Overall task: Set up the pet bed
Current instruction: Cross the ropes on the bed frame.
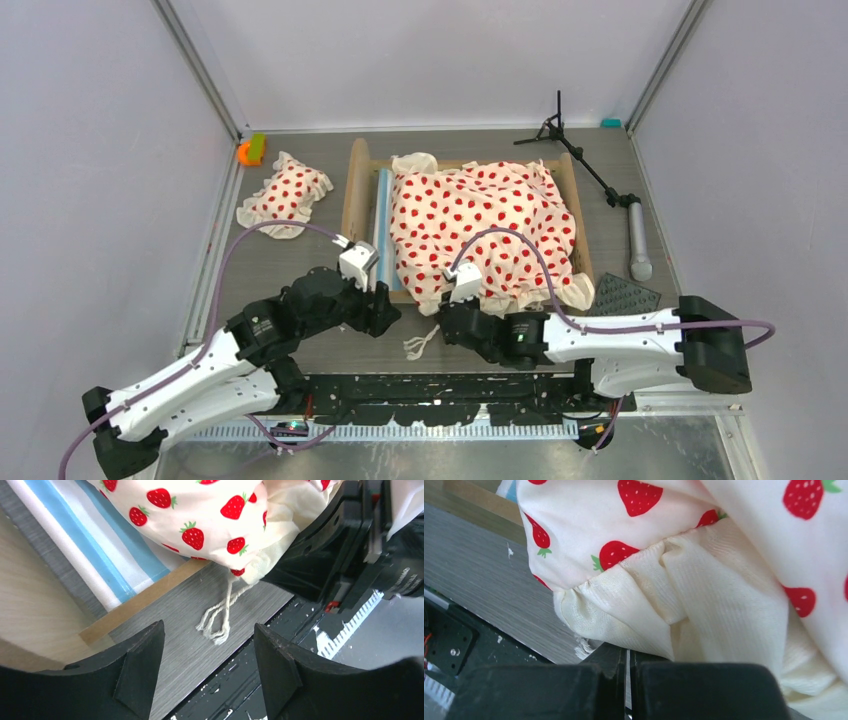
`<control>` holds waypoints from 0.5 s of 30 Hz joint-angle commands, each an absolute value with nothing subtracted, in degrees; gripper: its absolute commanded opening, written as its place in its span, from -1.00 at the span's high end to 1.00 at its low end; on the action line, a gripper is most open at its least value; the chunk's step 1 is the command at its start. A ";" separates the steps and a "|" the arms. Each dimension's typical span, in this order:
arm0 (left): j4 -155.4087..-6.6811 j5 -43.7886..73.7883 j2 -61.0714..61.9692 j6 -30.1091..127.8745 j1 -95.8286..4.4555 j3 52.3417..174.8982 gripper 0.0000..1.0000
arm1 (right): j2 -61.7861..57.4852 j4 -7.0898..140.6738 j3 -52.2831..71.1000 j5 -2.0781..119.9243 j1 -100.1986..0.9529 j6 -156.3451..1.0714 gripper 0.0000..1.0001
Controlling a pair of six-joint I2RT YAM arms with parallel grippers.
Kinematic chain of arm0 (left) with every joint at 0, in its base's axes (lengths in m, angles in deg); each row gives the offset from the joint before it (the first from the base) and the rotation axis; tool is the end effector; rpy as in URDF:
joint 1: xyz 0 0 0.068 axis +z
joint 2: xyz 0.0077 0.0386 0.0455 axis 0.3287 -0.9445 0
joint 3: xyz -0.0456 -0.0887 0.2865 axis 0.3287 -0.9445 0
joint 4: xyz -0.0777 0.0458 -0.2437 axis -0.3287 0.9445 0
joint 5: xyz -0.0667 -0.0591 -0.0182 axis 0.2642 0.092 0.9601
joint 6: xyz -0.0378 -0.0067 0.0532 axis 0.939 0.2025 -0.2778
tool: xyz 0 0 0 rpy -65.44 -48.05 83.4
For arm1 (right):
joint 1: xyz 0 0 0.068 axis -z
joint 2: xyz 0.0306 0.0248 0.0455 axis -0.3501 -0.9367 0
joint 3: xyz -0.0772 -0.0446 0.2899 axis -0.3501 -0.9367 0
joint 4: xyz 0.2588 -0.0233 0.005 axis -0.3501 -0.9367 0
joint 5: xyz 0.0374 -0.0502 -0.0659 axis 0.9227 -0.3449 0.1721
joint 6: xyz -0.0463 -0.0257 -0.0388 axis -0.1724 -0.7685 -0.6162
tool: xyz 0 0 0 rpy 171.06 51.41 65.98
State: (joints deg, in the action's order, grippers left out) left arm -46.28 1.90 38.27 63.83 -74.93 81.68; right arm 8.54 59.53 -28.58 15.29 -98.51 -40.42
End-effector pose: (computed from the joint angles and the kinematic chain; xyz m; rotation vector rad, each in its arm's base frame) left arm 0.0795 -0.1089 0.3021 0.5004 2.1315 -0.7614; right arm 0.0807 0.2342 0.2352 -0.3209 2.1480 0.5263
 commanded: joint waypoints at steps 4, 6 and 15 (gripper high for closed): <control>-55.44 6.36 39.25 63.54 -74.78 78.06 -0.31 | 14.07 49.92 -22.99 26.81 -96.06 -47.87 0.99; -56.81 7.76 40.15 64.25 -74.78 76.36 -0.31 | 16.04 49.52 -22.81 28.61 -95.72 -48.41 0.99; -60.47 8.29 44.81 66.00 -74.82 70.24 -0.29 | 23.78 43.84 -21.11 32.56 -92.20 -49.08 0.99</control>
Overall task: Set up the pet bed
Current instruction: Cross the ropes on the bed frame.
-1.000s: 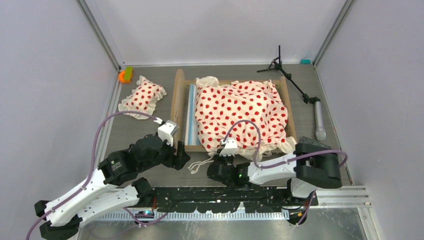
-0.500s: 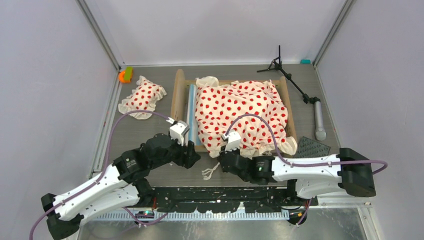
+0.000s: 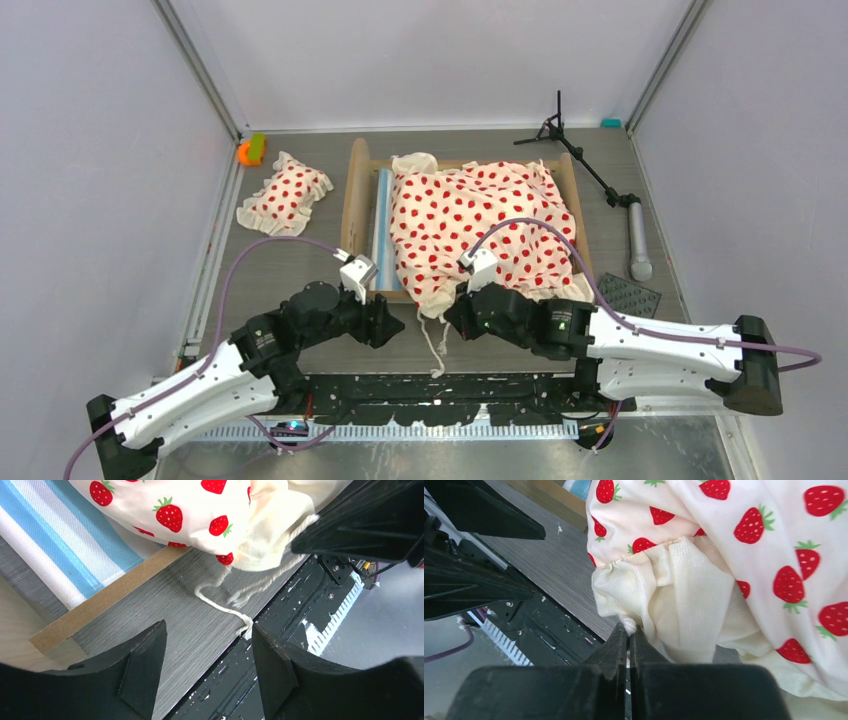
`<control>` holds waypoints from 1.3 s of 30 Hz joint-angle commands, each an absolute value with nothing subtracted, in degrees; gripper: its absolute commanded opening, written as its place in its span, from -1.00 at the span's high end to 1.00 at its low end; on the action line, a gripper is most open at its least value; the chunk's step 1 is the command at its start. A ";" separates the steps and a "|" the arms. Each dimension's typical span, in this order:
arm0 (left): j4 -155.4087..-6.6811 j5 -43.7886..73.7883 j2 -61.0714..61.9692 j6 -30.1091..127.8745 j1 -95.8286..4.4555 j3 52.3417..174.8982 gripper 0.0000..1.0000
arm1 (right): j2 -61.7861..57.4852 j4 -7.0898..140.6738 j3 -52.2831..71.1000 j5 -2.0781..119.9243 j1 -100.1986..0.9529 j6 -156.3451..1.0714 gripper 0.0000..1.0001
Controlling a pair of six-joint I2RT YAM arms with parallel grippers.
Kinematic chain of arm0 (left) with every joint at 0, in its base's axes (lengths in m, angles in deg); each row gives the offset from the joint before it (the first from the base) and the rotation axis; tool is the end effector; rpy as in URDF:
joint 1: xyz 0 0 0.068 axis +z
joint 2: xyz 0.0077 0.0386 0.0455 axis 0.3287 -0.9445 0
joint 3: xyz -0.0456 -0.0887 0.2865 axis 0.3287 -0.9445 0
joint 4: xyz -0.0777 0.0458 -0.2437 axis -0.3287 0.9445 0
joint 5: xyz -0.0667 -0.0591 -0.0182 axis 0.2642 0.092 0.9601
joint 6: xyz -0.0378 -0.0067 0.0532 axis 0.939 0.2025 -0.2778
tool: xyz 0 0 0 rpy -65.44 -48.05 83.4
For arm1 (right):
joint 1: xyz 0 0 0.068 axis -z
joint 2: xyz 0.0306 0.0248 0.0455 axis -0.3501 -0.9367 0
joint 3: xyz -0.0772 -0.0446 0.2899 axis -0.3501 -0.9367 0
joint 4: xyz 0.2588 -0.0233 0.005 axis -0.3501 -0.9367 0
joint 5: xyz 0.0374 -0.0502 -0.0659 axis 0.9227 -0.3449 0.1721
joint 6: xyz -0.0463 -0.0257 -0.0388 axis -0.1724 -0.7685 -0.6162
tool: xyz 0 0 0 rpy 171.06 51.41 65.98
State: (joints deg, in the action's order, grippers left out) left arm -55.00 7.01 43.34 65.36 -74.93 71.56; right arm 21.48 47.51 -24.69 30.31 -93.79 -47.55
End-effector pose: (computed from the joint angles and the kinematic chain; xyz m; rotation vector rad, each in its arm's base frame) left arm 0.0725 -0.1068 0.2663 0.5195 2.0948 -0.8984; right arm 0.0782 0.1964 0.2820 -0.4948 2.1801 0.6985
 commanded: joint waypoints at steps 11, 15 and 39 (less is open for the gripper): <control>-75.07 7.23 42.83 66.08 -77.55 62.20 -0.49 | 22.21 42.69 -20.20 37.58 -87.53 -49.36 0.99; -78.57 -2.74 39.32 66.68 -83.04 60.63 -0.54 | 22.32 42.71 -20.40 38.25 -86.91 -49.38 0.99; -110.63 -33.92 0.98 76.21 -96.61 61.04 -0.39 | 23.30 45.39 -23.23 40.74 -86.04 -47.90 0.99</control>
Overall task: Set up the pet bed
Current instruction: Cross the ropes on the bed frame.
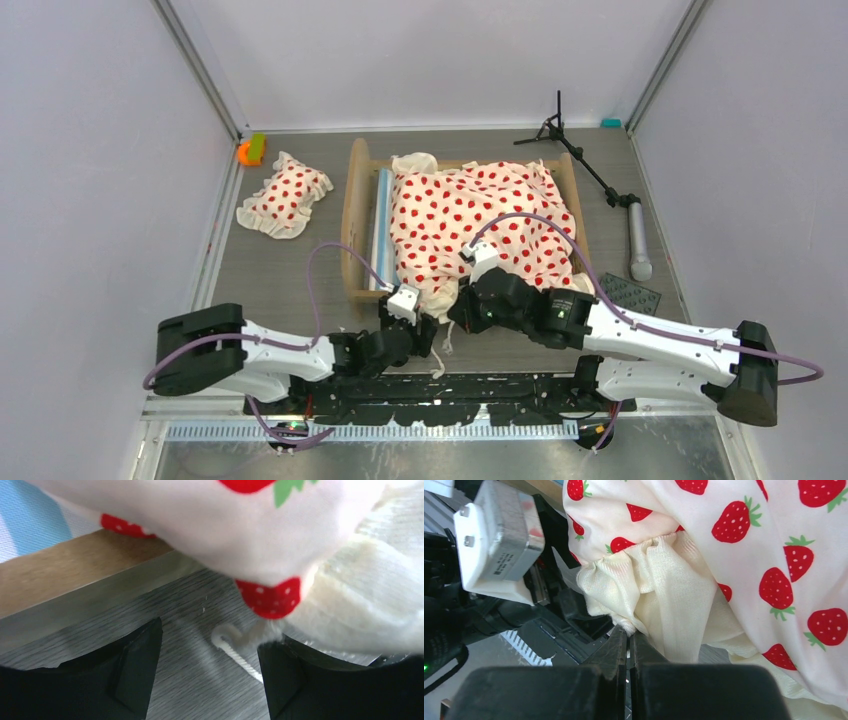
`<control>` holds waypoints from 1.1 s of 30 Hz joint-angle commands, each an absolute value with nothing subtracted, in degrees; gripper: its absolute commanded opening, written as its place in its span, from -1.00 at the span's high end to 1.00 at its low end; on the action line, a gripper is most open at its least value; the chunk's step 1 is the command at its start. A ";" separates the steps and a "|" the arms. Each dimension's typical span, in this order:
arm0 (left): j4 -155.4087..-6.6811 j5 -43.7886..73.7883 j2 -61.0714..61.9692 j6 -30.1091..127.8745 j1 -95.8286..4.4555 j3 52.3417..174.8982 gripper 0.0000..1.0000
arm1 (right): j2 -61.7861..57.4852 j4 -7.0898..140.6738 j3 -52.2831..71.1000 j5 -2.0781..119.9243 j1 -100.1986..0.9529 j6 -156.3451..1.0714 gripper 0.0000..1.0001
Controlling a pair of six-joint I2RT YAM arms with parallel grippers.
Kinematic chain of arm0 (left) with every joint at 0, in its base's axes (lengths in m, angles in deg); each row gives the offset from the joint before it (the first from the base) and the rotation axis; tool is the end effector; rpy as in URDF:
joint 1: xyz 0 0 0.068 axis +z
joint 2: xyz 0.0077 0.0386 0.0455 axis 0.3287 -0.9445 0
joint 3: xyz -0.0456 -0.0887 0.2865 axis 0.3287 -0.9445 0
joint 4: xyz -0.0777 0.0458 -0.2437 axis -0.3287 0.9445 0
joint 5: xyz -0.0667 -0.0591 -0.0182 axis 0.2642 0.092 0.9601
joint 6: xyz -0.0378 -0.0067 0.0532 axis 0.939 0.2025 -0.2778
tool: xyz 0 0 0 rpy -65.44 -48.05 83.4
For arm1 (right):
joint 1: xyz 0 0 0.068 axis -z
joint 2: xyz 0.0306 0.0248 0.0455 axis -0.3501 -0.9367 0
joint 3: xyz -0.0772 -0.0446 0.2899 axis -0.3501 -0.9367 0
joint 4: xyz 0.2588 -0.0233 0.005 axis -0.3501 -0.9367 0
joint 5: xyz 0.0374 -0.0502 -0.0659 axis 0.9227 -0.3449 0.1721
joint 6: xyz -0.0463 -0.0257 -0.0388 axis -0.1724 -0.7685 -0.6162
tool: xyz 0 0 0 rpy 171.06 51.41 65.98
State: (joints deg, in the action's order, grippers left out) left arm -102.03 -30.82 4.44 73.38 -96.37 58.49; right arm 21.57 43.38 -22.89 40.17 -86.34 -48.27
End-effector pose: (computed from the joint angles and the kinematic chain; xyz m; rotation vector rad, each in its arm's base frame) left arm 0.0783 -0.2022 0.1711 0.3448 2.0116 -0.5668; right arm 0.0948 0.1870 0.2846 -0.4890 2.2772 0.7391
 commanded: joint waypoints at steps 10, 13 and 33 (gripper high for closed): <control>-109.43 -32.52 -0.34 76.70 -97.57 61.94 0.68 | 25.41 45.41 -24.98 40.00 -85.93 -47.52 0.99; -98.14 -32.02 3.50 74.63 -98.00 65.86 0.95 | 25.15 45.41 -25.38 39.31 -85.89 -47.55 1.00; -33.10 -33.79 10.71 56.60 -98.18 100.63 1.00 | 19.76 48.25 -27.14 40.38 -85.62 -47.22 0.72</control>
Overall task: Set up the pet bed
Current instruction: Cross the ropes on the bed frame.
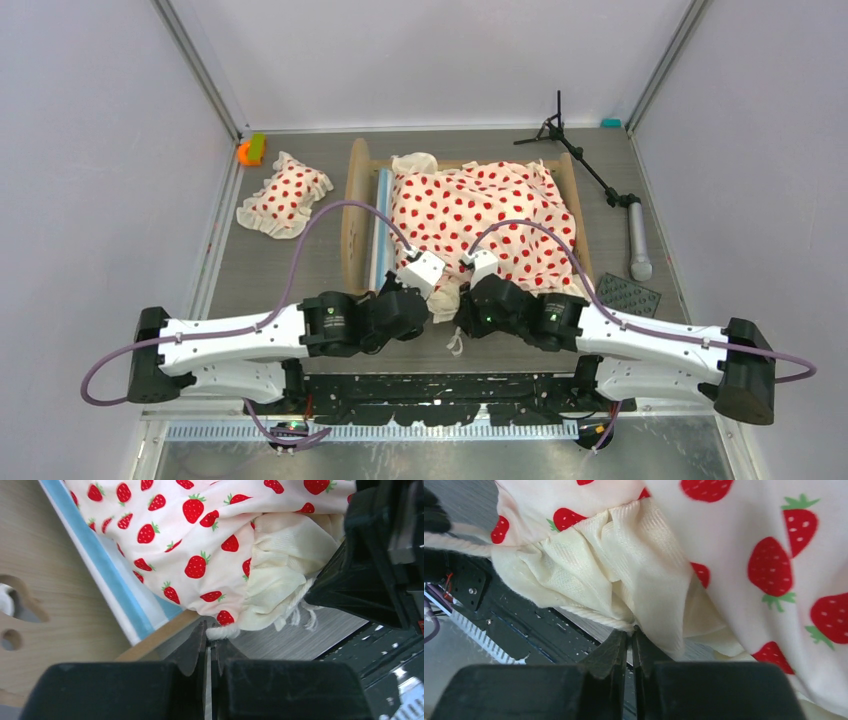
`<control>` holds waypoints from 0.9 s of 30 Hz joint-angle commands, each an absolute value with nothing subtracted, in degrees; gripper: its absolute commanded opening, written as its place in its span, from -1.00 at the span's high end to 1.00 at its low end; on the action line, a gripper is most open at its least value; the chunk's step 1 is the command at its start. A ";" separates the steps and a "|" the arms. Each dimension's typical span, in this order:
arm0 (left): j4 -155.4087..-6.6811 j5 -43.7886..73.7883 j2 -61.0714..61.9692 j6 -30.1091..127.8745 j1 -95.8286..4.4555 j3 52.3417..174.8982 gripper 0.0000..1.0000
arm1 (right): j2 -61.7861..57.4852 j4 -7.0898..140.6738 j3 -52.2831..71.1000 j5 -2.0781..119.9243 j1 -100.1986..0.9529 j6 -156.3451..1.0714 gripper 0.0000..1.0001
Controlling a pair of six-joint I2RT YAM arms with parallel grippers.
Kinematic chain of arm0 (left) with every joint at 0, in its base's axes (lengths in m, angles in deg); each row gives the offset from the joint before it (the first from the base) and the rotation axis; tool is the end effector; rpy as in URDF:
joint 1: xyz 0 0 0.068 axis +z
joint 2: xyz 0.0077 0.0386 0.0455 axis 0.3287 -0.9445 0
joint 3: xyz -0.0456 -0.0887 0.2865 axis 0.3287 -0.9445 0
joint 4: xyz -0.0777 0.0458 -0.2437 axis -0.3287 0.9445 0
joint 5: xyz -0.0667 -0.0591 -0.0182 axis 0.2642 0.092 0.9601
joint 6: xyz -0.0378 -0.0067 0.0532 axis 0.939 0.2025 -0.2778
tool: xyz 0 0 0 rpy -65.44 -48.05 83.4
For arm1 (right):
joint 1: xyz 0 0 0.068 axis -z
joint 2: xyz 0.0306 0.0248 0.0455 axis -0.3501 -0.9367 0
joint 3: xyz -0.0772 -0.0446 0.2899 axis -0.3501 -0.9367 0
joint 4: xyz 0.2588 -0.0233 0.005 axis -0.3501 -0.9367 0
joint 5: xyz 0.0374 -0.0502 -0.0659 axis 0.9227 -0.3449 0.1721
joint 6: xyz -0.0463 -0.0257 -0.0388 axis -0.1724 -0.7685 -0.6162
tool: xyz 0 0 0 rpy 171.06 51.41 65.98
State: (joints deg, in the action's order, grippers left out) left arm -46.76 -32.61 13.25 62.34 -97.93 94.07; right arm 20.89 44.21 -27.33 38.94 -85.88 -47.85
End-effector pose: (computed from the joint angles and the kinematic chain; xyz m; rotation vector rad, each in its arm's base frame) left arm 0.0748 -0.2079 0.3162 0.6522 2.0259 -0.2697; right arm 0.0955 0.1819 0.2572 -0.4814 2.3329 0.6551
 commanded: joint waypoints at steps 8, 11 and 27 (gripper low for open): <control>-32.43 -35.84 8.89 45.28 -96.62 106.81 1.00 | 17.28 51.13 -27.18 43.49 -85.62 -46.53 0.24; -31.88 -32.95 9.08 42.90 -93.43 108.06 1.00 | 19.87 54.00 -28.10 42.64 -85.70 -47.25 0.23; -36.12 -21.80 7.37 28.57 -82.67 113.57 1.00 | 26.61 61.01 -31.64 38.26 -86.68 -51.34 0.26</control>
